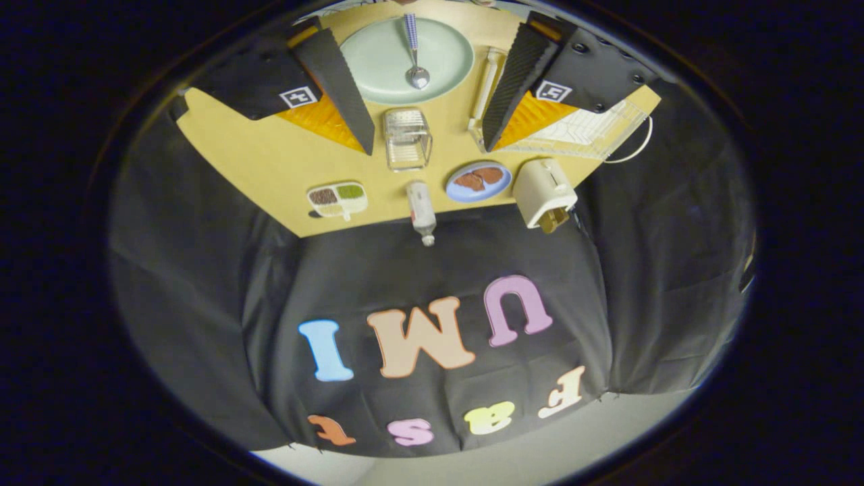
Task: Take the plate from the dish rack, then take the spoon from the basket and place it into the plate.
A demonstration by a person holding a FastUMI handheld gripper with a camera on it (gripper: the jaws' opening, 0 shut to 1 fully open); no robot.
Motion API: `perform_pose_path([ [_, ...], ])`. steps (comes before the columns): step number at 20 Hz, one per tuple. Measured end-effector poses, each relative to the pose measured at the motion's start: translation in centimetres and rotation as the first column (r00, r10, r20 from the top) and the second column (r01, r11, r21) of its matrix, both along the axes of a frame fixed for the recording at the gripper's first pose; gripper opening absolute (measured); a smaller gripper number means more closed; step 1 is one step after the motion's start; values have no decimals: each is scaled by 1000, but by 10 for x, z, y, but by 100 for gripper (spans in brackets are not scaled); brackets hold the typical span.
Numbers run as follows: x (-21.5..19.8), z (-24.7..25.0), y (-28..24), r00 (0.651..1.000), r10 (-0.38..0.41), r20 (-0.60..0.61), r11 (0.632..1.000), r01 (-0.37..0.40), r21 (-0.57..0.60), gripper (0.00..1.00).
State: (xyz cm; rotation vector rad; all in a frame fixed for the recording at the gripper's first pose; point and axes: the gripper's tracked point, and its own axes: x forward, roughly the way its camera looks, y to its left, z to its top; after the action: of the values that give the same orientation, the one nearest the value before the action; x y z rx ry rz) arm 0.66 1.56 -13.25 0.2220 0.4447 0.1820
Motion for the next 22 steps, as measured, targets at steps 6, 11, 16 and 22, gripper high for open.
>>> perform_pose_path([
  [6,16,75,1,985,-2,171,1000,2,-3,100],
  [11,21,112,-5,966,-6,260,999,15,-31,100],
  [16,19,131,-2,954,-10,300,1000,17,-23,100],
  [22,12,151,-2,940,-13,342,999,24,-28,100],
])
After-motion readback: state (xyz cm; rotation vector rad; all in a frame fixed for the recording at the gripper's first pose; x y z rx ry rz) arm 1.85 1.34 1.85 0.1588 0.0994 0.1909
